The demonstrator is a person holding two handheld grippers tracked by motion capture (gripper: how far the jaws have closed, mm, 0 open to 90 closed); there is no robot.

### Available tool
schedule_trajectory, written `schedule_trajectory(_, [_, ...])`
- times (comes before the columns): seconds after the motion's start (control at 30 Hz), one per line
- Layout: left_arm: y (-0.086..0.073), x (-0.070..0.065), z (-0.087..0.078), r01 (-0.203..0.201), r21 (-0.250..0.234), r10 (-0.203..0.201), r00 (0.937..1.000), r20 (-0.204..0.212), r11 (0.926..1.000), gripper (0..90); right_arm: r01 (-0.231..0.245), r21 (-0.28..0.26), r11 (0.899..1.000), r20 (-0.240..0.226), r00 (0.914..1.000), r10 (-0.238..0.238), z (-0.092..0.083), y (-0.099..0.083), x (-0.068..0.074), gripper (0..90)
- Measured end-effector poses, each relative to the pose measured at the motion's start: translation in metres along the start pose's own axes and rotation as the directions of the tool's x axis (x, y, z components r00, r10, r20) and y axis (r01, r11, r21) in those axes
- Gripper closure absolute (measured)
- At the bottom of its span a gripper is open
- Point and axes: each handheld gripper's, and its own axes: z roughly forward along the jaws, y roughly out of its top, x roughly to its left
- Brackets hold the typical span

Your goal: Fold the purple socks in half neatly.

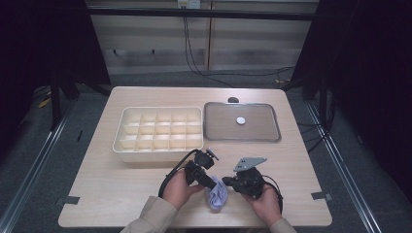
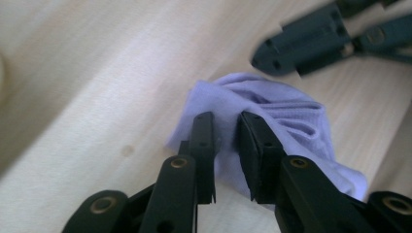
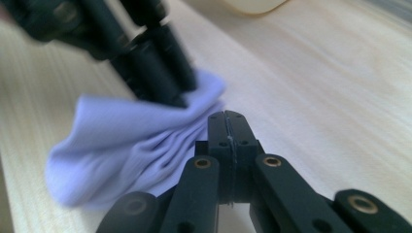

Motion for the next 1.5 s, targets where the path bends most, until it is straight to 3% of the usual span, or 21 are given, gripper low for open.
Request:
schedule_trajectory(0.23, [-0.004,0.004,-0.006,0.014,-0.001,-0.014,0.9994,0.032,0.9999,74.2,0.025,0.027,0.999,-0.047,0.9986,-0.024,0.003,-0.003,0.007,90.0])
schedule_trajectory(0.47, [-0.015,-0.003,-0.025,0.005,-0.042,-0.001,0.9964,0.085,0.9991,74.2,0.035,0.041,0.999,-0.047,0.9984,-0.033,0.008,-0.003,0.010,90.0])
schedule_trajectory(0.63, [-0.019,-0.011,-0.021,-0.002,-0.036,0.007,0.9934,0.114,0.9993,72.6,0.043,0.060,0.997,-0.039,0.9984,-0.041,0.012,-0.003,0.011,90.0])
schedule_trajectory(0.7, [-0.020,-0.012,-0.011,-0.017,-0.014,0.018,0.9938,0.110,0.9998,72.2,0.042,0.058,0.997,-0.042,0.9984,-0.039,0.012,-0.003,0.012,90.0])
schedule_trajectory(0.8, [-0.021,-0.008,-0.005,-0.005,-0.020,0.007,0.9940,0.110,0.9998,74.4,0.040,0.056,0.998,-0.042,0.9984,-0.038,0.012,-0.003,0.011,90.0])
schedule_trajectory(0.93, [-0.018,-0.002,-0.005,0.002,-0.026,-0.001,0.9988,0.048,0.9997,75.5,0.023,0.046,0.999,-0.030,0.9993,-0.022,0.008,-0.004,0.007,90.0])
schedule_trajectory(1.1, [-0.013,0.009,-0.006,0.023,-0.022,-0.023,0.9996,0.013,0.9995,71.1,0.018,0.027,0.999,-0.045,0.9989,-0.016,0.003,-0.004,0.005,90.0])
schedule_trajectory(1.27, [-0.015,0.010,-0.015,0.034,-0.044,-0.032,0.9984,0.047,0.9984,70.7,0.039,0.034,0.999,-0.051,0.9980,-0.037,0.004,-0.004,0.008,90.0])
schedule_trajectory(1.5, [-0.021,0.003,-0.030,0.020,-0.060,-0.015,0.9962,0.085,0.9980,68.9,0.027,0.035,0.999,-0.049,0.9985,-0.025,0.005,-0.005,0.007,90.0])
